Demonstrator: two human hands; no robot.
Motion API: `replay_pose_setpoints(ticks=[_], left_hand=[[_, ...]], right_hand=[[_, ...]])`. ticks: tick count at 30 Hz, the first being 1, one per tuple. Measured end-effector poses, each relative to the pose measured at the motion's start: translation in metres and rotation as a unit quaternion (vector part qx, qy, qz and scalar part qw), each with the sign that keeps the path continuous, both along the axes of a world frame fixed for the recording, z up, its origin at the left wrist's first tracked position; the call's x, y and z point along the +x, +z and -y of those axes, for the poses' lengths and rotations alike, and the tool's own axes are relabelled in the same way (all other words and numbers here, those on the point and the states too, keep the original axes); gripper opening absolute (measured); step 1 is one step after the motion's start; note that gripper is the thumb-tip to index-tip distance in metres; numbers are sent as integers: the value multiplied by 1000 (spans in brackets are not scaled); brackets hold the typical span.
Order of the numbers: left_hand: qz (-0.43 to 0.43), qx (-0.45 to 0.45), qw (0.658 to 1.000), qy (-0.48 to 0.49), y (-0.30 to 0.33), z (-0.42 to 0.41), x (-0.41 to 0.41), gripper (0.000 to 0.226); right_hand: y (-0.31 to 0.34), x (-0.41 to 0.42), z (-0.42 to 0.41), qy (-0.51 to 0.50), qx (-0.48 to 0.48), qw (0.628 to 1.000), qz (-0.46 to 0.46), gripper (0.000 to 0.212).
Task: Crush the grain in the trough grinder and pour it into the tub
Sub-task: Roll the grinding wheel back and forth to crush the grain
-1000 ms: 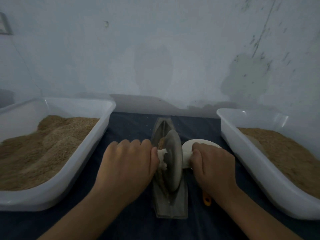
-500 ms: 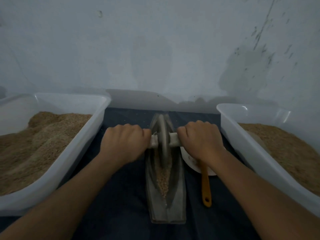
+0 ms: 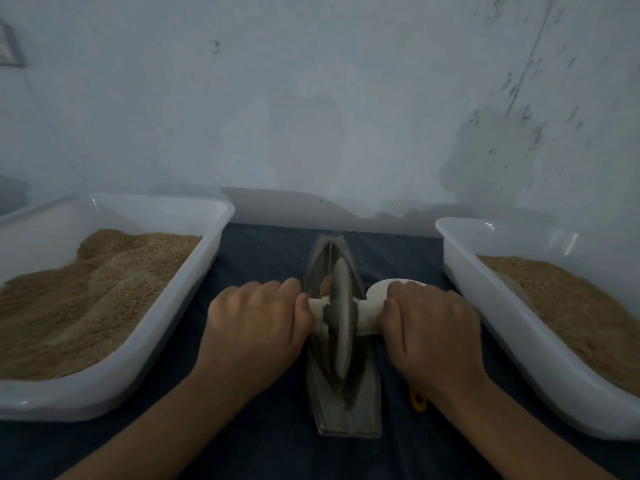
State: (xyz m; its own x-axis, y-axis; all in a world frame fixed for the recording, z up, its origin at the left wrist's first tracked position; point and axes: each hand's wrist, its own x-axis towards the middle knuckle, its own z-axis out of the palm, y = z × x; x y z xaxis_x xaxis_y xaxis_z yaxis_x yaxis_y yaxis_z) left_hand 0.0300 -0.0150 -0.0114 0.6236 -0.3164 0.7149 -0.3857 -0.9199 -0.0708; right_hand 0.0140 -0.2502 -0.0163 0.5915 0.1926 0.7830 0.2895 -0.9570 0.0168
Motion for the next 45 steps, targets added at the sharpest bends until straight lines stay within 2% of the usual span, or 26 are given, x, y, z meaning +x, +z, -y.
replay_pose_setpoints(ticks=[3,5,8,11,12,15,17,20,22,24,25,27,30,33,36,37,38,40,41,43,45], left_hand=[[-13,-30,999,-30,-2,-1,11,35],[-21,-19,999,-20,-2,1,27,35],[-32,104,994,28,-4,5,55,27],[-77,180,979,51,1,9,82,15],[-92,182,977,57,4,11,89,13],[-132,167,974,72,15,19,102,12],[-142,165,973,78,19,22,100,16],[-103,168,978,66,18,20,77,16],[-66,159,984,39,9,18,54,19],[-16,91,996,14,3,12,34,28],[-6,42,999,2,0,9,28,32],[2,-20,1000,-21,-3,4,17,34],[10,-52,997,-47,-9,2,9,33],[3,-49,998,-35,-10,0,17,33],[8,96,995,17,-11,4,40,25],[-4,138,990,29,-6,6,51,20],[-36,172,984,42,-1,8,63,15],[-105,191,974,63,9,14,90,13],[-145,165,973,72,15,17,103,17],[-260,85,958,82,24,22,122,31],[-274,71,956,83,26,24,126,37]], right_hand=[[4,0,-5,-27,-28,999,10,36],[7,8,-7,-81,-56,994,-45,45],[14,31,-9,-134,-93,978,-127,53],[23,68,-3,-124,-130,969,-173,55],[25,80,0,-113,-145,965,-188,50],[30,102,6,-98,-212,948,-217,19],[29,103,8,-108,-219,943,-227,19],[19,83,6,-130,-205,955,-170,24],[10,59,3,-121,-113,977,-132,36],[1,32,1,-66,-7,993,-98,42],[-3,20,1,-48,14,996,-80,42],[-4,6,1,-33,15,999,-39,39],[2,-1,-3,-28,-14,1000,-5,35],[4,11,-3,-30,-37,999,-15,39],[12,39,-4,-61,-12,995,-78,49],[15,53,-4,-83,-24,990,-109,50],[16,67,-1,-102,-80,983,-128,50],[19,96,6,-106,-177,963,-174,33],[22,107,9,-99,-201,953,-204,22],[29,122,11,-91,-209,942,-248,25],[34,126,10,-96,-203,938,-265,24]])
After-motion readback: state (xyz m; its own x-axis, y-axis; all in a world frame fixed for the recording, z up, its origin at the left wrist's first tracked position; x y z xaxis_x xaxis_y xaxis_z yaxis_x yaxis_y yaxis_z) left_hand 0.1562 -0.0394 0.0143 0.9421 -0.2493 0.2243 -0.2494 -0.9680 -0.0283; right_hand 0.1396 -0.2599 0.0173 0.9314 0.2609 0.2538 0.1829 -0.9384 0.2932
